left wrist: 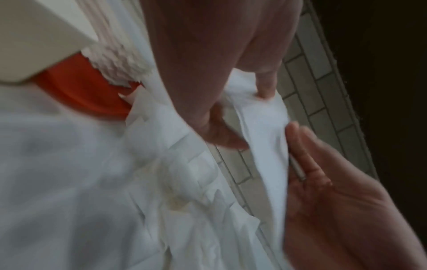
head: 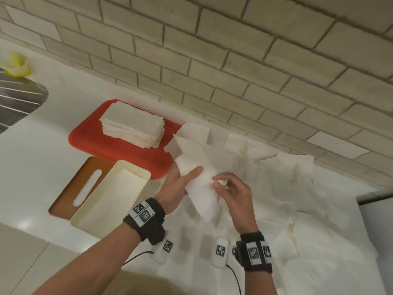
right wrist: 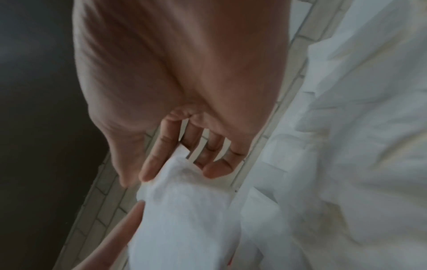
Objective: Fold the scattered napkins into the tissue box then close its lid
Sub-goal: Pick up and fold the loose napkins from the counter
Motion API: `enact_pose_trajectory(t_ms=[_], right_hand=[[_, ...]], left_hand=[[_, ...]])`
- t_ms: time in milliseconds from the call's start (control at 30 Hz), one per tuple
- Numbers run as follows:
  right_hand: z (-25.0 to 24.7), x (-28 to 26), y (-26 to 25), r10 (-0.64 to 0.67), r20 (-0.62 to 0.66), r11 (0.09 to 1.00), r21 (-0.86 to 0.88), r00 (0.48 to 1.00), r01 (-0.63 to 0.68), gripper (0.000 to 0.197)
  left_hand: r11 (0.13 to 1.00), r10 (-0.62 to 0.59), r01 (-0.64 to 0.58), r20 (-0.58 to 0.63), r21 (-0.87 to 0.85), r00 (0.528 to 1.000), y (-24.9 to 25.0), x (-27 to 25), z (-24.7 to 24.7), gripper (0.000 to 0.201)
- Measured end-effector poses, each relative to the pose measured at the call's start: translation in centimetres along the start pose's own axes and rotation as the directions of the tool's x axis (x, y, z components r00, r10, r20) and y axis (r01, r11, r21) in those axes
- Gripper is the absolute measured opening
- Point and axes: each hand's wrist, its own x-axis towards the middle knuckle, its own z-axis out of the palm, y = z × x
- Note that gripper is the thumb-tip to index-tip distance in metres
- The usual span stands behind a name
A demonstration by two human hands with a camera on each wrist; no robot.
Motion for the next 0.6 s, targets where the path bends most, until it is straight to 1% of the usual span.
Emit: enact_pose_trajectory(t_ms=[67,133,233,267,300,367,433,467,500,533,600], right_hand=[[0.2,-0.6,0.6,0.076,-0.063,0.980,0.189,0.995,-0.063,0.022],[0.7,-0.8,0.7,0.161,-0.077,0.940,0.315,0.984,-0.130,0.035],[0.9,-0.3,1.1,0.230,-0.134,0.921,0.349,0.964,-0.171,0.058],[0.8,-0.1,1.4,0.239,-0.138,0.928,0.324,0.961,-0.184,0.059],[0.7,0.3,1.5,0.231,-0.132,0.944,0.271,0.964,-0.189,0.054],[0.5,1.2,1.4,0.180,-0.130,0.980,0.109,0.975,-0.167,0.034],[0.6,2.6,0.4,0.143,-0.182,0.988,-0.028,0.973,-0.150,0.018],[0.8,3.4,-0.3,0.131,-0.204,0.986,-0.077,0.970,-0.150,0.015],[1.2,4.0,-1.3,0.122,-0.215,0.984,-0.100,0.969,-0.146,0.016],[1.8,4.6,-2.5,0.116,-0.206,0.986,-0.092,0.972,-0.137,0.019],[3.6,5.2,-5.0,0.094,-0.152,0.995,-0.020,0.984,-0.098,0.022]], left_hand=[[0.990,0.096,-0.094,-0.020,0.105,0.995,-0.6,0.1,0.2,0.040],[0.969,0.147,-0.138,-0.029,0.205,0.989,-1.2,0.0,0.0,0.036],[0.937,0.166,-0.140,-0.057,0.321,0.984,-1.2,-0.6,-0.5,0.035],[0.927,0.164,-0.128,-0.076,0.352,0.984,-1.2,-0.8,-0.9,0.037],[0.921,0.161,-0.115,-0.096,0.373,0.982,-1.3,-0.9,-1.4,0.040],[0.909,0.136,-0.063,-0.149,0.412,0.979,-1.4,-1.0,-2.8,0.051],[0.893,0.113,-0.002,-0.221,0.450,0.969,-1.6,-1.1,-4.0,0.063],[0.880,0.115,0.025,-0.263,0.474,0.958,-1.7,-1.3,-4.5,0.065],[0.871,0.131,0.036,-0.303,0.490,0.944,-1.9,-1.5,-4.9,0.064],[0.869,0.156,0.023,-0.317,0.495,0.936,-2.0,-1.6,-5.2,0.062],[0.870,0.206,-0.062,-0.246,0.490,0.947,-2.3,-2.0,-5.7,0.062]])
